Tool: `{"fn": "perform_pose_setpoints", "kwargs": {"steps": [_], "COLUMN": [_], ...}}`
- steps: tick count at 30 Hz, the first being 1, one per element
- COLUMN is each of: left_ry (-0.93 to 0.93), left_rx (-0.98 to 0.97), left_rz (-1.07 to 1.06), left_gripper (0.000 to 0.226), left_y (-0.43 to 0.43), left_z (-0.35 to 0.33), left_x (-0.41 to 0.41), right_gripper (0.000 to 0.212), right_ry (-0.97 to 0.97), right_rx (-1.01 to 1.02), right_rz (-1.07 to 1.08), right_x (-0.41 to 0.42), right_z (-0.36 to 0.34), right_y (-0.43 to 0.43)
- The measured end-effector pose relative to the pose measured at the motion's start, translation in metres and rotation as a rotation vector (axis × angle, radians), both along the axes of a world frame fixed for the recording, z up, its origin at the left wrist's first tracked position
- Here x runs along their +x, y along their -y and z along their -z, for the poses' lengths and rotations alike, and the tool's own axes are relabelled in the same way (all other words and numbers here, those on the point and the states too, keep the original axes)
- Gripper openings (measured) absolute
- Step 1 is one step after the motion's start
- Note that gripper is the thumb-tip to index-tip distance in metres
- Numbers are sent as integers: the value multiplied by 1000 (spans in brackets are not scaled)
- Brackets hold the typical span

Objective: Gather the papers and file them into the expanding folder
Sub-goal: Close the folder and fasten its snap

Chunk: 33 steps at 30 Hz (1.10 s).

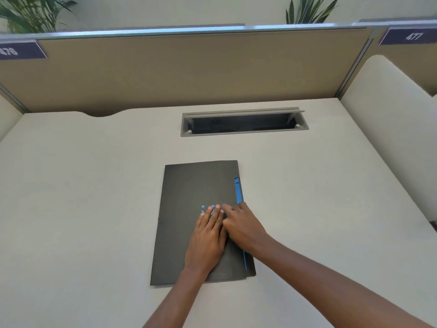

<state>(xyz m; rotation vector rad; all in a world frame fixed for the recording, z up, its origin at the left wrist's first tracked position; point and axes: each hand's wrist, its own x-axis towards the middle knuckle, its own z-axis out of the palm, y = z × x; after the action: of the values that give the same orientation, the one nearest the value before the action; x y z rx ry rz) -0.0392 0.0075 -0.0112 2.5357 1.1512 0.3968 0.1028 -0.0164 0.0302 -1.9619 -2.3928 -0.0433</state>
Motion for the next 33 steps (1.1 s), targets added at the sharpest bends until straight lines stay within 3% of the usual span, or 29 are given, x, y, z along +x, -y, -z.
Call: {"fn": "perform_pose_setpoints", "kwargs": {"steps": [3, 8, 13, 20, 33], "left_ry": [-21, -20, -25, -39, -43], "left_rx": [20, 24, 29, 29, 31], "left_rz": [-11, -25, -29, -26, -23], "left_gripper": [51, 53, 52, 52, 51], "left_y": [1, 1, 1, 1, 1], "left_z": [-3, -3, -2, -2, -2], "left_x": [2, 0, 1, 0, 0], "right_gripper": [12, 38, 22, 58, 85], "right_ry": [-67, -277, -346, -454, -467], "right_rx": [22, 53, 144, -106, -559], "right_rz": [130, 295, 574, 842, 887], "right_x": [4, 13, 13, 13, 40], "right_z": [0, 10, 5, -4, -19], "right_y": [9, 27, 29, 0, -44]}}
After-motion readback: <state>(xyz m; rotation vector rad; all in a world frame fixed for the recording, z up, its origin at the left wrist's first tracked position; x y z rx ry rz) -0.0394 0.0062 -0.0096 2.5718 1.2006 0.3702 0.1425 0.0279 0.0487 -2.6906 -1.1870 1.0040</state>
